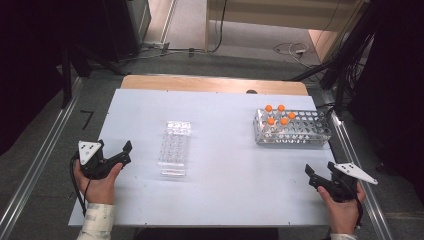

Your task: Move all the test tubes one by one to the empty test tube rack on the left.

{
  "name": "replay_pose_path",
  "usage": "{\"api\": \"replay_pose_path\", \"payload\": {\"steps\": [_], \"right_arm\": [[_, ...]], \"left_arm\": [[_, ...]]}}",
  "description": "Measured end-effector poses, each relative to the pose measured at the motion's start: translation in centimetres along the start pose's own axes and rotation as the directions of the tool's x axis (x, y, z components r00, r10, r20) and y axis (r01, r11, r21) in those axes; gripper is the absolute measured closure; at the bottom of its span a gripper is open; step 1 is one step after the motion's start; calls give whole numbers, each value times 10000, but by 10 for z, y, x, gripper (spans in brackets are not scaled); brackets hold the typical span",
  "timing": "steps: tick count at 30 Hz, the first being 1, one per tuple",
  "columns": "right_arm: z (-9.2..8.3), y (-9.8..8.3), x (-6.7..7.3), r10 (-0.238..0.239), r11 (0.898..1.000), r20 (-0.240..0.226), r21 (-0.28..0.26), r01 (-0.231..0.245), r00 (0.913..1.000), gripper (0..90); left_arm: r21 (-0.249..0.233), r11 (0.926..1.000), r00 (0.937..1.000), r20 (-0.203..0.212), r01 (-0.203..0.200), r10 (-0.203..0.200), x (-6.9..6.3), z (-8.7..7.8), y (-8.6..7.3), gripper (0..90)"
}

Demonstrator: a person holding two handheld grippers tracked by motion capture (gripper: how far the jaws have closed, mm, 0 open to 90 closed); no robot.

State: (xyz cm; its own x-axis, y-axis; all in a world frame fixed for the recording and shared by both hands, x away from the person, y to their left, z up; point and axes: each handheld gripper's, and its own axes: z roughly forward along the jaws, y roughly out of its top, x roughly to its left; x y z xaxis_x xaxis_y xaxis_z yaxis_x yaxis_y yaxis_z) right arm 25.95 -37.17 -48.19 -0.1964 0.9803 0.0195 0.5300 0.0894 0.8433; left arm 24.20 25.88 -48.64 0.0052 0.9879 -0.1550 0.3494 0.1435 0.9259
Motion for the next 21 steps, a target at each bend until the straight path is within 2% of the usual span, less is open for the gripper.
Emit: {"api": "replay_pose_path", "payload": {"steps": [9, 17, 21], "right_arm": [[0, 5, 2, -47, 9998, -148, -181, 45, 9999, 161], [4, 9, 7, -169, 9996, -274, -214, 163, 9995, 161], [9, 18, 11, -211, 9992, -424, -357, 196, 9989, 164]], "left_arm": [[99, 10000, 10000, -25, 10, -10, -2, 0, 0, 72], [313, 9994, 9999, 43, -159, 158, -2, 3, -2, 72], [296, 9994, 9998, 43, -179, 178, -4, 3, -2, 72]]}}
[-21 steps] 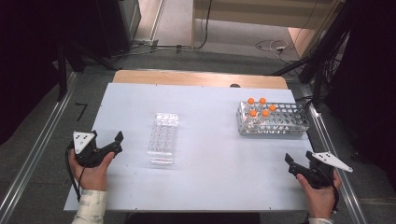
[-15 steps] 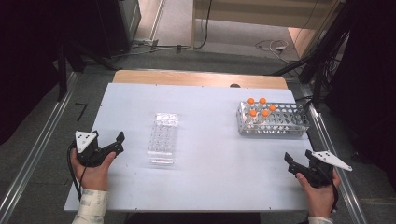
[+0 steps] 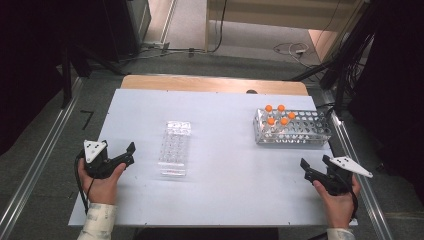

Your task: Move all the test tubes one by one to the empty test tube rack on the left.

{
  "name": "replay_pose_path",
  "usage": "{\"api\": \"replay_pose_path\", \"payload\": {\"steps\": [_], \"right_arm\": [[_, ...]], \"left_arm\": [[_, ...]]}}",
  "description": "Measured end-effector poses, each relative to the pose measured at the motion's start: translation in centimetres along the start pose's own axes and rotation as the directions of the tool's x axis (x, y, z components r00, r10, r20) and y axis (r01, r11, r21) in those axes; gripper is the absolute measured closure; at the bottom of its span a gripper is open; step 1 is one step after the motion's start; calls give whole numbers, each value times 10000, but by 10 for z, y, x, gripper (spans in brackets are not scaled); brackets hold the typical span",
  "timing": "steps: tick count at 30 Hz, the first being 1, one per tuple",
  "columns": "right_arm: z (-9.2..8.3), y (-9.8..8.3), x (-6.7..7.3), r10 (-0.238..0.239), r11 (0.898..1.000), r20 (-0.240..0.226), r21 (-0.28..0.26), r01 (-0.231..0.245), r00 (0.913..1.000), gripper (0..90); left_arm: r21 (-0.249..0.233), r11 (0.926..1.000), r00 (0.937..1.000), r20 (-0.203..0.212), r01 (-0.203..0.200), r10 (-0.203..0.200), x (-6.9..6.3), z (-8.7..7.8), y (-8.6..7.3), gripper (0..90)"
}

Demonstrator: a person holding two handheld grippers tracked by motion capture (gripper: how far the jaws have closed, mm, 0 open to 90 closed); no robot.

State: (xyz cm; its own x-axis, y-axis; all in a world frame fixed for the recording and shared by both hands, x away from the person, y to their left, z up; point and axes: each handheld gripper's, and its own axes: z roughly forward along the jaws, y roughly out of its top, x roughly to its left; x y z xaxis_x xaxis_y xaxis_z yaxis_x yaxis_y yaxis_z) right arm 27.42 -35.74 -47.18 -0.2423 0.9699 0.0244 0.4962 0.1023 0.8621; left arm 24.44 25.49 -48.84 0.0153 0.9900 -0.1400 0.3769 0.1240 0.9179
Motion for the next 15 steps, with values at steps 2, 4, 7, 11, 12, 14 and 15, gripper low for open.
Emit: {"api": "replay_pose_path", "payload": {"steps": [2, 4, 7, 11, 12, 14, 15], "right_arm": [[3, 4, 3, 4, 10000, -99, -34, -4, 10000, 165], [7, 8, 6, -118, 9999, -147, -80, 117, 9998, 176], [12, 14, 11, -244, 9996, -228, -128, 241, 9994, 189], [20, 23, 19, -454, 9988, -306, -200, 448, 9985, 202], [20, 23, 19, -454, 9988, -306, -200, 448, 9985, 202], [27, 29, 24, -548, 9983, -342, -240, 540, 9979, 209], [30, 31, 25, -600, 9979, -374, -261, 591, 9975, 211]], "left_arm": [[10, 10000, 10000, 11, 9, -9, 0, 0, 0, 72], [19, 10000, 10000, 47, 24, -24, 1, 0, 0, 72], [-1, 10000, 10000, 67, 45, -45, 1, 0, 0, 72], [13, 10000, 9999, 100, 74, -74, 1, 0, 0, 72], [16, 10000, 9999, 96, 78, -78, 1, 0, 0, 72], [4, 9999, 9999, 96, 107, -107, 1, 0, 0, 72], [5, 9999, 9999, 95, 133, -133, 1, 0, 0, 72]]}}
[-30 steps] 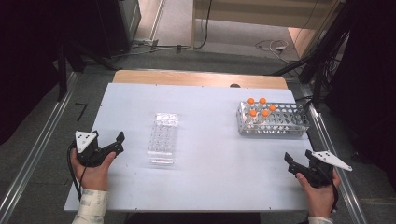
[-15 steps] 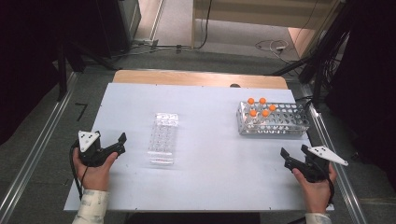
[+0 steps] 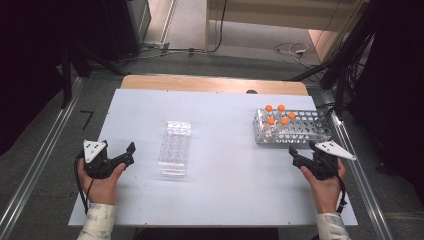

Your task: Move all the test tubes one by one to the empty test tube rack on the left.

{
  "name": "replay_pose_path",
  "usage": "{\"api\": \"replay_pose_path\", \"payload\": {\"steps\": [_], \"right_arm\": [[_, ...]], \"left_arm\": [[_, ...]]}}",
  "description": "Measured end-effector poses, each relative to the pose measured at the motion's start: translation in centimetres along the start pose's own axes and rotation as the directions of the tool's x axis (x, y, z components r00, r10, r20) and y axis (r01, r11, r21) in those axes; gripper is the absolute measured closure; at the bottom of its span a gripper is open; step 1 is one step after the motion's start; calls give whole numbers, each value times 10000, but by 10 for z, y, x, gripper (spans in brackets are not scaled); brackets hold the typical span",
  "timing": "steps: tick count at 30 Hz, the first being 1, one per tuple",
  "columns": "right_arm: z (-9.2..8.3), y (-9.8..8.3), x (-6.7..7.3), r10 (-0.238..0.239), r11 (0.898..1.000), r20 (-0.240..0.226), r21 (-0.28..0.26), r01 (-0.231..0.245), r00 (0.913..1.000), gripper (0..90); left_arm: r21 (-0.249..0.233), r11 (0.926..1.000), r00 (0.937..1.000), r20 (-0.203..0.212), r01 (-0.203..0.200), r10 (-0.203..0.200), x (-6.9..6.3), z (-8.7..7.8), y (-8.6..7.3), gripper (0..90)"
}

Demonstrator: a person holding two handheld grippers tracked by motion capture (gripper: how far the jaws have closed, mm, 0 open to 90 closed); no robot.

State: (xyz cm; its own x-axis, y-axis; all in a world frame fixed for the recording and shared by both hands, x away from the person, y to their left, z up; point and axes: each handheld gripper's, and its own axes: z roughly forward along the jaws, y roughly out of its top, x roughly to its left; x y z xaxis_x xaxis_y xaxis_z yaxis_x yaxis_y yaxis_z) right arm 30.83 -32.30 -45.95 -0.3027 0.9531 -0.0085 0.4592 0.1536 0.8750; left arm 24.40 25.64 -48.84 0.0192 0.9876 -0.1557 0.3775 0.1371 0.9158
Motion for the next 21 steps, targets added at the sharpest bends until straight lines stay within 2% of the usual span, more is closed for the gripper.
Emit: {"api": "replay_pose_path", "payload": {"steps": [10, 17, 21], "right_arm": [[19, 16, 13, -192, 9996, -105, -197, 190, 9998, 290], [35, 28, 22, -337, 9990, -284, -314, 328, 9990, 482], [42, 32, 26, -405, 9988, -311, -305, 395, 9987, 543]], "left_arm": [[-9, 10000, 10000, -15, 3, -3, 0, 0, 0, 72], [-82, 10000, 10000, -51, 39, -39, 1, -1, 0, 71], [-85, 9999, 9999, -72, 77, -78, 2, -2, 0, 71]]}}
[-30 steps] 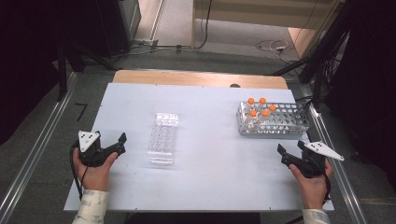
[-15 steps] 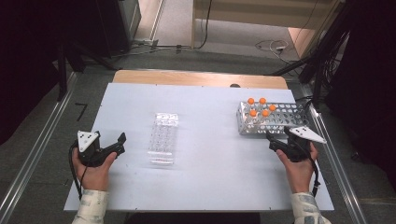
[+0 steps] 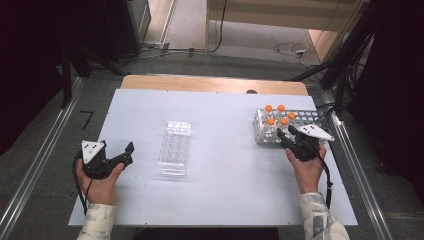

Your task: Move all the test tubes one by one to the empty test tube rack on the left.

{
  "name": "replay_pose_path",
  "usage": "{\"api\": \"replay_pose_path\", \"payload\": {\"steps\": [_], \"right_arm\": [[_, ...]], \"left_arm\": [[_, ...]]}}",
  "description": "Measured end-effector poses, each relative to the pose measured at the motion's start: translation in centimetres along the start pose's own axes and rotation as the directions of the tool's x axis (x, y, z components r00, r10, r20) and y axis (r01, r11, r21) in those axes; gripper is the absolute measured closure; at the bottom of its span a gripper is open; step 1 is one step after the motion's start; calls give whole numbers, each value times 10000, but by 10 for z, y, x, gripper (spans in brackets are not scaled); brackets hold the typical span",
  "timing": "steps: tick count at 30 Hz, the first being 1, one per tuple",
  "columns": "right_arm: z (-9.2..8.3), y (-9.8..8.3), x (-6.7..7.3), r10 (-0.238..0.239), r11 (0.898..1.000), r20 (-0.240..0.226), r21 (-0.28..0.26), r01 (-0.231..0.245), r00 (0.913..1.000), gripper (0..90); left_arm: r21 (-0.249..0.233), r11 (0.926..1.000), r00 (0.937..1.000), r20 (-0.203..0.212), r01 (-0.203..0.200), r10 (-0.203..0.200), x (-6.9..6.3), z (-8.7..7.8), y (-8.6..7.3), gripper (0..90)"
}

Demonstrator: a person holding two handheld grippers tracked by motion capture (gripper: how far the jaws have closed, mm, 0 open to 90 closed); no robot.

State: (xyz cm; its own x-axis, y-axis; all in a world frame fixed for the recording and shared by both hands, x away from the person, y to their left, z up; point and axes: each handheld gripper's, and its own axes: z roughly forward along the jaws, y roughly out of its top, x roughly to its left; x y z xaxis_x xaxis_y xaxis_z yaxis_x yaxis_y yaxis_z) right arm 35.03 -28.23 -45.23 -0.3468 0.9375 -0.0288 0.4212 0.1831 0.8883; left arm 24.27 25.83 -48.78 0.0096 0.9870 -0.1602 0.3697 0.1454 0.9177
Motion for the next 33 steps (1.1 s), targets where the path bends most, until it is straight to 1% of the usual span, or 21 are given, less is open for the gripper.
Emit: {"api": "replay_pose_path", "payload": {"steps": [4, 6, 22, 26, 31, 32, 33], "right_arm": [[3, 2, 1, -5, 10000, 30, -24, 5, 10000, 573], [6, 4, 0, -13, 10000, 17, -17, 13, 10000, 602], [16, 3, 0, -32, 10000, -1, 76, 32, 10000, 713], [13, 4, -1, 7, 10000, -15, -83, -7, 10000, 718], [3, 13, -2, 97, 9984, -90, -562, -102, 9999, 717], [3, 13, -2, 97, 9984, -90, -562, -102, 9999, 717], [-2, 18, -1, 91, 9971, -92, -749, -97, 9999, 717]], "left_arm": [[18, 10000, 10000, 5, 2, -2, 1, 0, 0, 71], [43, 10000, 10000, -15, -17, 17, 0, 0, 0, 71], [69, 10000, 10000, 27, -24, 23, 0, 1, 0, 71], [71, 10000, 10000, 40, -22, 22, 0, 1, -1, 72], [112, 9999, 10000, 29, -62, 62, -1, 1, 0, 72], [111, 9999, 10000, 30, -65, 65, -1, 1, 0, 72], [120, 9999, 10000, 42, -67, 66, -1, 1, 0, 72]]}}
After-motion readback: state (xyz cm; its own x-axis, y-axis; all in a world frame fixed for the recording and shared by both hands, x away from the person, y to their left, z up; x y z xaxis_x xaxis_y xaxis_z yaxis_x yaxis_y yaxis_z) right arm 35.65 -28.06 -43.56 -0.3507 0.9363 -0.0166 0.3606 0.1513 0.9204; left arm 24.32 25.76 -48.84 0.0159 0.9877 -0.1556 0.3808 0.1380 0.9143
